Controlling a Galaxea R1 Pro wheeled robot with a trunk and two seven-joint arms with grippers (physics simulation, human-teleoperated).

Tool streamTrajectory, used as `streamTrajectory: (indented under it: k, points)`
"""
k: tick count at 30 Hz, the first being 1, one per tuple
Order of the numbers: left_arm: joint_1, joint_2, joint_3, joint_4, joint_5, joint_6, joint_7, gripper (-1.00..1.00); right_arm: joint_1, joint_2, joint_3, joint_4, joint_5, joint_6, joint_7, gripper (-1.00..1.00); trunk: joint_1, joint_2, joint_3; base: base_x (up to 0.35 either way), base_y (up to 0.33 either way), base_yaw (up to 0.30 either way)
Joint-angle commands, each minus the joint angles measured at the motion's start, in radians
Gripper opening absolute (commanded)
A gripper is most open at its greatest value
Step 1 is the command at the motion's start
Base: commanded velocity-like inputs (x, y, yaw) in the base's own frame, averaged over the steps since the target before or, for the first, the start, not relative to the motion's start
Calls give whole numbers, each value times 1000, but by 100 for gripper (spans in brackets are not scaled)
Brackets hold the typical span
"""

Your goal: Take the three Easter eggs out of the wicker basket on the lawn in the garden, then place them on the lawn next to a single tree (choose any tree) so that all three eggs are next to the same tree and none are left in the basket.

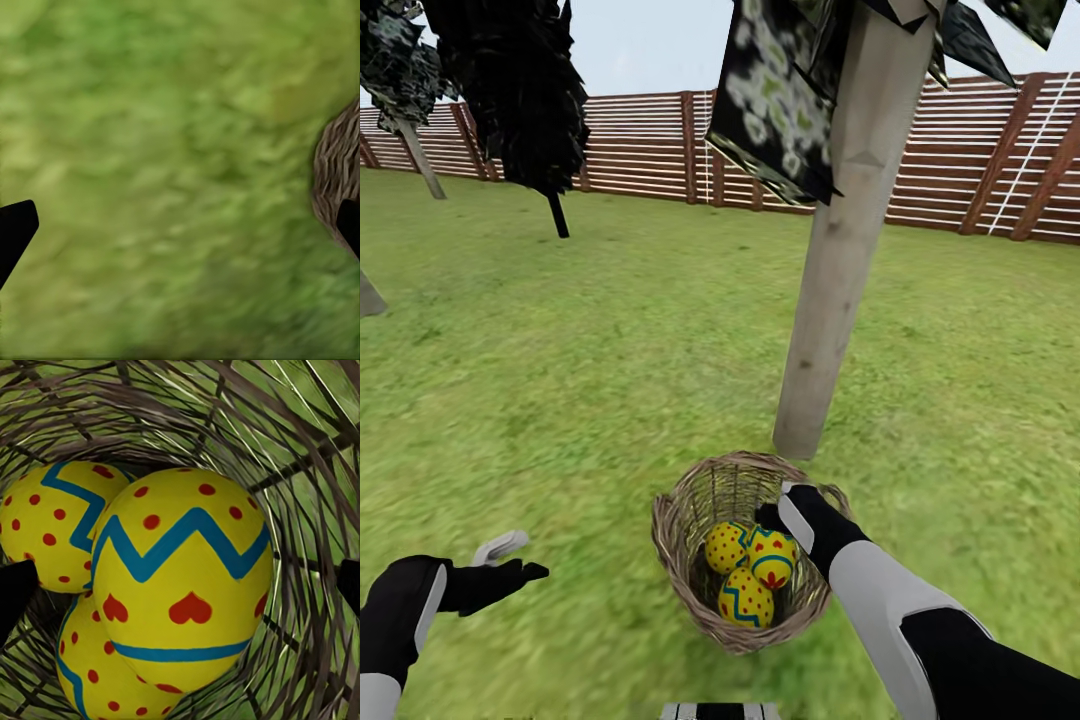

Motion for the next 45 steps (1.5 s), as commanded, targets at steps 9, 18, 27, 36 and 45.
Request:
streamTrajectory:
  k: [9, 18, 27, 36, 45]
  points:
    - [-1, 0, 3, -1, -9, 4, -9, 100, 0, 0, 6, -1, -7, 1, -11, 100, 4, -3, -36, 0, 0, 0]
    - [-1, 0, 3, -1, -9, 4, -9, 100, 0, -1, 9, -2, -7, 1, -12, 100, 8, -5, -71, 0, 0, 0]
    - [-1, 3, 3, -2, -7, 3, -12, 100, 0, -1, 10, -6, -6, 1, -12, 100, 10, -6, -86, 0, 0, 0]
    - [-1, 0, 3, -1, -7, 3, -12, 100, 0, -1, 10, -6, -6, 1, -12, 100, 10, -6, -86, 65, 0, 0]
    - [-1, -4, -5, 0, -8, 8, -11, 100, 0, -3, 10, -5, -6, 1, -12, 100, 11, -6, -102, 1, 0, 0]
